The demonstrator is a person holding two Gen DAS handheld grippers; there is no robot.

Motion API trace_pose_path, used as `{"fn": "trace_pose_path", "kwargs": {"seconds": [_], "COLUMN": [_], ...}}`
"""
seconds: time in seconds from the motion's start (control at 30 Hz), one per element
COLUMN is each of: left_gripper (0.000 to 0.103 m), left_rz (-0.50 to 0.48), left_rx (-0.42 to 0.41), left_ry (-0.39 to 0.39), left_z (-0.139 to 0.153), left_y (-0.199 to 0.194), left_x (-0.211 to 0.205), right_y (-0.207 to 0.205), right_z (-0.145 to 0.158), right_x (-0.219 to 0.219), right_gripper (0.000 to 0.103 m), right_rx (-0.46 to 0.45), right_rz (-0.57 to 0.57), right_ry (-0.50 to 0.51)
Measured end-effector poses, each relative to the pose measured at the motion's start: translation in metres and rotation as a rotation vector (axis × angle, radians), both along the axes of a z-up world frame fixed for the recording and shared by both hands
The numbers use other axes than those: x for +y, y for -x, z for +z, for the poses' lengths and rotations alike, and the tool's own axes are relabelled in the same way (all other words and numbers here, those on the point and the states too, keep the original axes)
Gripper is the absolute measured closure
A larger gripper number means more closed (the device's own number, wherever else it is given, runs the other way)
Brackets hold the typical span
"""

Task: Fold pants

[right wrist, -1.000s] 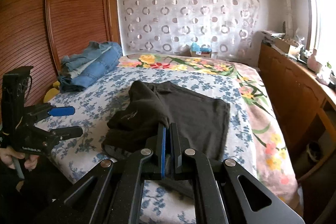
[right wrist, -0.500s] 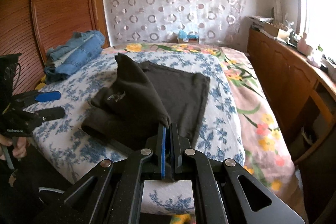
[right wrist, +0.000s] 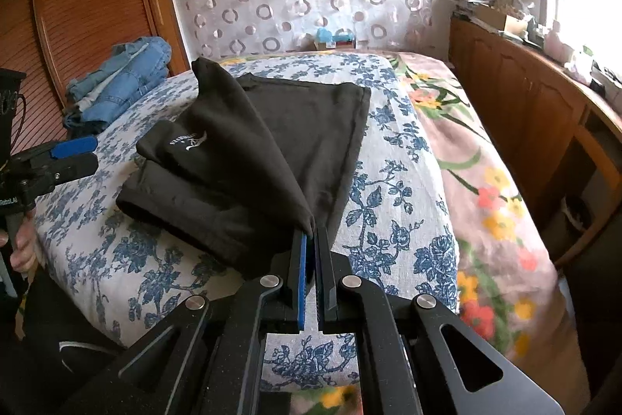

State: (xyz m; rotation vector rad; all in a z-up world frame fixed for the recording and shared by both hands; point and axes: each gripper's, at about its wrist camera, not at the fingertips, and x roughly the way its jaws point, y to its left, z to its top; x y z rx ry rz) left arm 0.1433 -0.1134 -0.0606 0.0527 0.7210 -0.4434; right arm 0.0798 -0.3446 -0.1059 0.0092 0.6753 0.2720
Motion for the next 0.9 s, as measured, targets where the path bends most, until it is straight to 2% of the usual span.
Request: {"fn": "trace_pose_path", "kwargs": {"seconds": [0.27,0.4,0.5,0.63,0.9], "left_gripper": [0.024,0.024,0.024,0.024,0.024], "left_rz": [-0.031,-0.021,-0.014,-0.004,0.022], "left_rx": [-0.018,-0.022,-0.022,-0.029,-0.039], "left_ry": [-0.023,-0.024,-0.015,-0.017,-0.011], "left_z": [0.004,0.006,0.008,0.011,0.018], "left_y": [-0.012,-0.019,-0.022,-0.024,-0.025], "left_x": [-0.004,0.003,0.01,0.021,0.043], "right_y": [0.002,0.005,0.008,0.003,-0.026], "right_z": [0.002,0.007,0.014,0.022,0.025], "right_x": [-0.009,-0.017,-0.019,0.0,0.065], "right_gripper": [0.098,0.084,0.08,0.078,0.075], "right_rx": [-0.004,-0.017,-0.031,-0.05,-0.049], "right_rz": [-0.021,-0.051,-0.056,-0.01,0.151], "right_ry": [-0.038,-0.049,-0.062,-0.059,-0.063]}}
